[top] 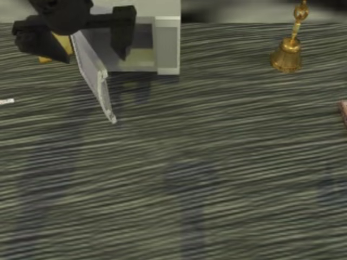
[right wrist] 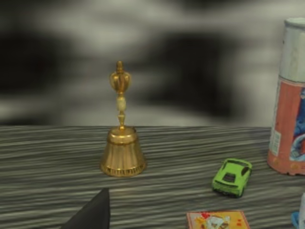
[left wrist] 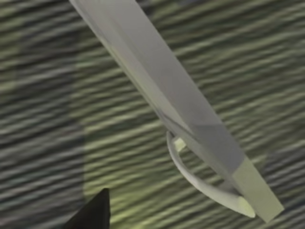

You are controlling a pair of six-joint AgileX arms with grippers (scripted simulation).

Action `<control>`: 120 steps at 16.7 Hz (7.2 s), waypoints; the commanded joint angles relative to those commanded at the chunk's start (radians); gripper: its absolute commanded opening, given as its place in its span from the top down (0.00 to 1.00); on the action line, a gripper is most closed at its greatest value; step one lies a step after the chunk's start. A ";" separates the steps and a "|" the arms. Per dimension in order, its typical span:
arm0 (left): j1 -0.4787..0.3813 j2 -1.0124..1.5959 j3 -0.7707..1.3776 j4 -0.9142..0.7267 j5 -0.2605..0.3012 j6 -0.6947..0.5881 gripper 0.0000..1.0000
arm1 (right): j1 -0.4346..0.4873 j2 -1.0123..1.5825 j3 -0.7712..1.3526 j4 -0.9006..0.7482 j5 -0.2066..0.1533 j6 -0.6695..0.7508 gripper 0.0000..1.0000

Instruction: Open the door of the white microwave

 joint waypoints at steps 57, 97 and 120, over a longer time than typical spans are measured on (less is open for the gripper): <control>-0.109 0.137 0.031 0.014 -0.365 -0.721 1.00 | 0.000 0.000 0.000 0.000 0.000 0.000 0.00; -0.022 0.346 0.404 -0.327 -0.120 -0.637 1.00 | 0.000 0.000 0.000 0.000 0.000 0.000 0.00; 0.024 0.252 0.246 -0.263 -0.121 -0.573 1.00 | 0.000 0.000 0.000 0.000 0.000 0.000 0.00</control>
